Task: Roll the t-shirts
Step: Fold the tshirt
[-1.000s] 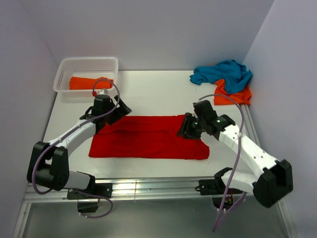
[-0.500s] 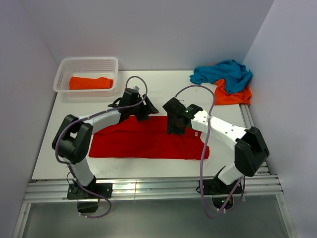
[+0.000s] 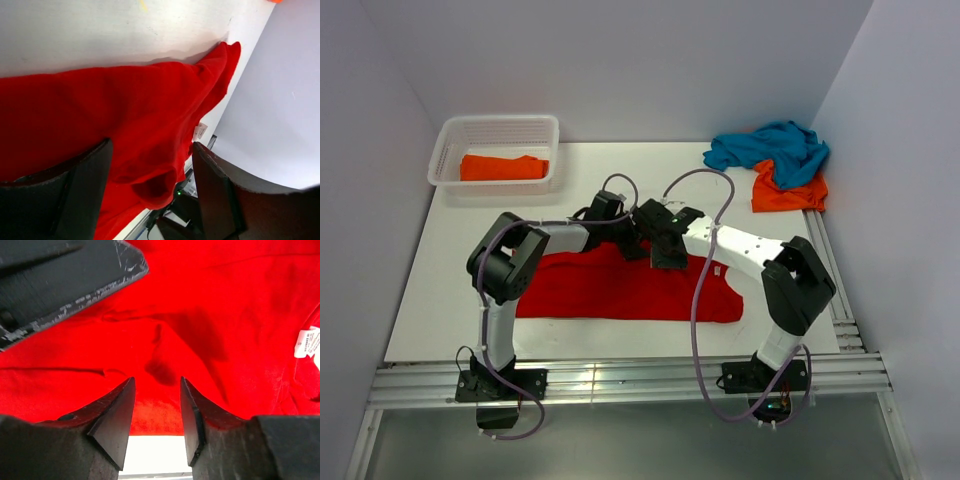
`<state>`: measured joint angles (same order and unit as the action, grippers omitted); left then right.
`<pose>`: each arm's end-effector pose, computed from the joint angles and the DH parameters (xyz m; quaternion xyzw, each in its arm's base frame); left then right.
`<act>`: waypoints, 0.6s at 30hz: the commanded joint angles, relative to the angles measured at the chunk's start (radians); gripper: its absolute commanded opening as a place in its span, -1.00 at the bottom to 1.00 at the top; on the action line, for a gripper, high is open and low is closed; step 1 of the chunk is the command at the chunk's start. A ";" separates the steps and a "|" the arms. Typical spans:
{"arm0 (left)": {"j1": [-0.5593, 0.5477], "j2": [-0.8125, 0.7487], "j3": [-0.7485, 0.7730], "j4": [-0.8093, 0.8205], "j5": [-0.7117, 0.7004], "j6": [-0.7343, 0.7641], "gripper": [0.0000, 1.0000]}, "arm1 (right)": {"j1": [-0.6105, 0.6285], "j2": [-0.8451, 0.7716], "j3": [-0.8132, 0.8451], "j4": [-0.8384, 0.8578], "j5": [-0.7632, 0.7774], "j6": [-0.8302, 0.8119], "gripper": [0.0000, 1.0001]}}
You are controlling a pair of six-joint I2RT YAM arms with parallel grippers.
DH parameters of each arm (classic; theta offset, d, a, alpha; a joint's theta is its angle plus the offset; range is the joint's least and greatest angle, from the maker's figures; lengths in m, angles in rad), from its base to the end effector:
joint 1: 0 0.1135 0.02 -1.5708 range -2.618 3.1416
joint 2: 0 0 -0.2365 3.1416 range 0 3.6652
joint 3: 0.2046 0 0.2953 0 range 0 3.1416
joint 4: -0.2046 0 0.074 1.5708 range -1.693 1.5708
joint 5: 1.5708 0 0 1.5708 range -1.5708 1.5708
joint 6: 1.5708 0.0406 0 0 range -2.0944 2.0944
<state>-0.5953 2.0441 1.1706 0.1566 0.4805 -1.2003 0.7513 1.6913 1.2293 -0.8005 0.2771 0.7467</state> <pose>0.3558 -0.2636 0.0686 -0.1693 0.8733 -0.4495 0.0813 0.2767 0.2433 0.1654 0.0190 0.9787 0.0036 0.2043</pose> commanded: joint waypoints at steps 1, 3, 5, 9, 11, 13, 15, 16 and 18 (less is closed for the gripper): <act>-0.003 0.022 0.023 0.029 0.053 -0.024 0.42 | 0.031 0.027 0.056 -0.014 0.066 0.025 -0.01; -0.003 0.042 0.021 0.029 0.058 -0.028 0.42 | 0.040 0.053 0.074 -0.032 0.091 0.026 0.10; -0.003 0.053 0.020 0.027 0.058 -0.031 0.41 | 0.052 0.077 0.094 -0.039 0.100 0.025 0.10; -0.003 0.061 0.012 0.015 0.049 -0.036 0.41 | 0.059 0.119 0.127 -0.094 0.149 0.036 0.03; -0.003 0.059 0.011 0.003 0.041 -0.035 0.41 | 0.060 0.151 0.141 -0.115 0.163 0.033 -0.07; -0.003 0.054 0.012 -0.012 0.029 -0.030 0.41 | 0.062 0.169 0.145 -0.143 0.191 0.039 -0.14; -0.001 0.050 0.015 -0.023 0.027 -0.022 0.42 | 0.062 0.169 0.145 -0.163 0.209 0.043 -0.18; -0.003 0.050 0.020 -0.029 0.023 -0.021 0.41 | 0.062 0.168 0.145 -0.170 0.215 0.039 -0.19; -0.003 0.047 0.023 -0.043 0.018 -0.013 0.41 | 0.063 0.169 0.150 -0.193 0.231 0.034 -0.18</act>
<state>-0.5907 2.0754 1.1805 0.1867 0.5274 -1.2423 0.8104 1.8576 1.3422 -0.9195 0.4267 0.7670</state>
